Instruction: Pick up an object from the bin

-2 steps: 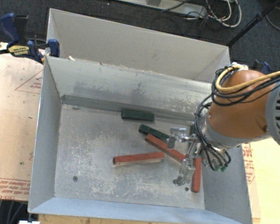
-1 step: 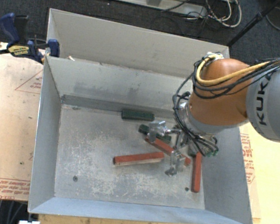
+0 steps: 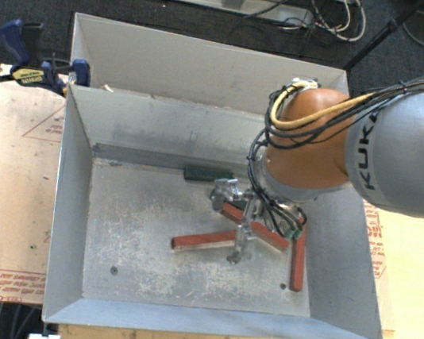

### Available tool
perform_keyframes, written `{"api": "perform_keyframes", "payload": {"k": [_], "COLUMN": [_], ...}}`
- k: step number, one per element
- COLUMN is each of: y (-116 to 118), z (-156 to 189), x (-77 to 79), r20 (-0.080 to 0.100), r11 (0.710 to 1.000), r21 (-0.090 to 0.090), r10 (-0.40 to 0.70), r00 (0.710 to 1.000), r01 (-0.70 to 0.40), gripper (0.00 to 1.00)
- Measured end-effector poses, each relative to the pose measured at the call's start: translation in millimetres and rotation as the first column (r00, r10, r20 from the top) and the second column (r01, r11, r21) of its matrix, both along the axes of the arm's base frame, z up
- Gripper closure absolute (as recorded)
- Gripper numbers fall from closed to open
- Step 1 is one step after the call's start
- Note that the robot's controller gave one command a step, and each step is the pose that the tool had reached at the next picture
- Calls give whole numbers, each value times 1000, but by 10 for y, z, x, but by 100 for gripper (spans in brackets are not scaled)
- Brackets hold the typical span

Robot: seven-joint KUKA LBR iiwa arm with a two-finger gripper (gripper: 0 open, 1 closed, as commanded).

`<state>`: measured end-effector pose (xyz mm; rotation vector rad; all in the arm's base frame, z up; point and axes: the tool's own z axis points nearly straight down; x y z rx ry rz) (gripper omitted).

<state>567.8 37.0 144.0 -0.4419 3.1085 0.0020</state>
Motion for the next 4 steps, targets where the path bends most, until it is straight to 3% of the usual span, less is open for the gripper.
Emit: {"api": "perform_keyframes", "payload": {"k": [1, 2, 4], "y": [42, 102, 102], "z": [-452, -724, -712], "x": [87, -8, -7], "r20": [2, 3, 2], "r11": [987, 999, 999], "r21": [0, -1, -1], "r10": [161, 46, 46], "r00": [987, 999, 999], "r01": [-161, -46, -46], "gripper": [0, 100, 100]}}
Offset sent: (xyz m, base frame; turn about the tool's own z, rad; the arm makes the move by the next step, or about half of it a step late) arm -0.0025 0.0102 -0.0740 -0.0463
